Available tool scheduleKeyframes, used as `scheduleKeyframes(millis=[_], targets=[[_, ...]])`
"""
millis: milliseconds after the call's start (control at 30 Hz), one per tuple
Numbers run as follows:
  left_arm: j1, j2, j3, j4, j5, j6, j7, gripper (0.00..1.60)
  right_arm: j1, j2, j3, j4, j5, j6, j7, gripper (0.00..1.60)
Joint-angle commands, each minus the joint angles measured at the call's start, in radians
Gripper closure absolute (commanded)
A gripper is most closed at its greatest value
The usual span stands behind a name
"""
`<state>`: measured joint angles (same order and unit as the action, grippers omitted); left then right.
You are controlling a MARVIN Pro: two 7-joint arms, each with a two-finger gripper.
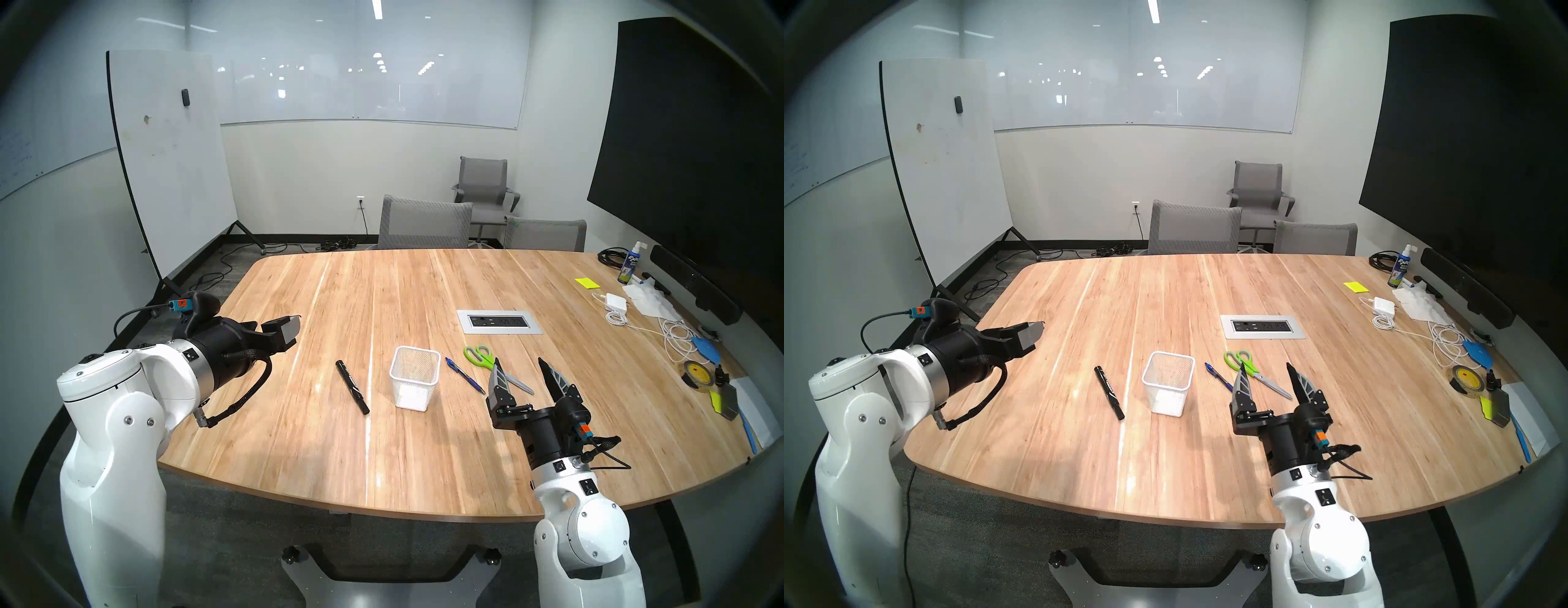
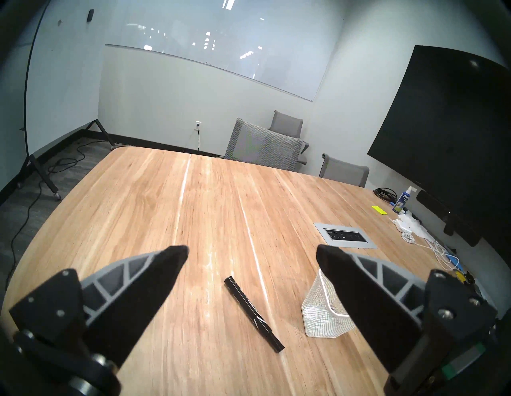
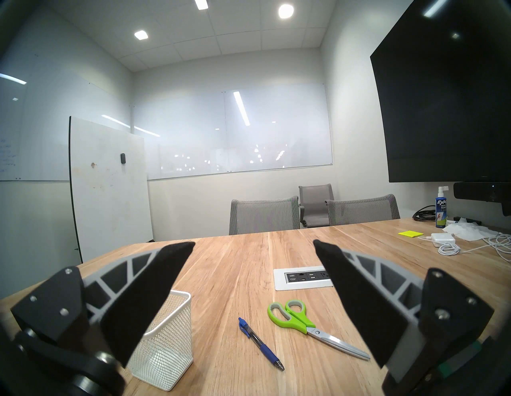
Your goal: Place the pen, the marker, and the scissors into the pen holder
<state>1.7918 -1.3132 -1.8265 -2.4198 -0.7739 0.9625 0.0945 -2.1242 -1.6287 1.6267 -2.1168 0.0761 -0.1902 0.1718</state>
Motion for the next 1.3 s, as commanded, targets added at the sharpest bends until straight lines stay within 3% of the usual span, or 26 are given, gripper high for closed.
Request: scheduleKeyframes(millis=[0,1267], targets=[[-0.018,0.038,0.008,-0.024,0.001,-0.003,-0.007,0.00,0.002,0.001,-0.001,-0.021,0.001,-0.004,0.002,0.00],[-0.016,0.081,0.012,-0.024,-0.056,-0.003,0.037,0.00,0.002,0.001,-0.001,-0.021,0.001,-0.004,0.002,0.00]])
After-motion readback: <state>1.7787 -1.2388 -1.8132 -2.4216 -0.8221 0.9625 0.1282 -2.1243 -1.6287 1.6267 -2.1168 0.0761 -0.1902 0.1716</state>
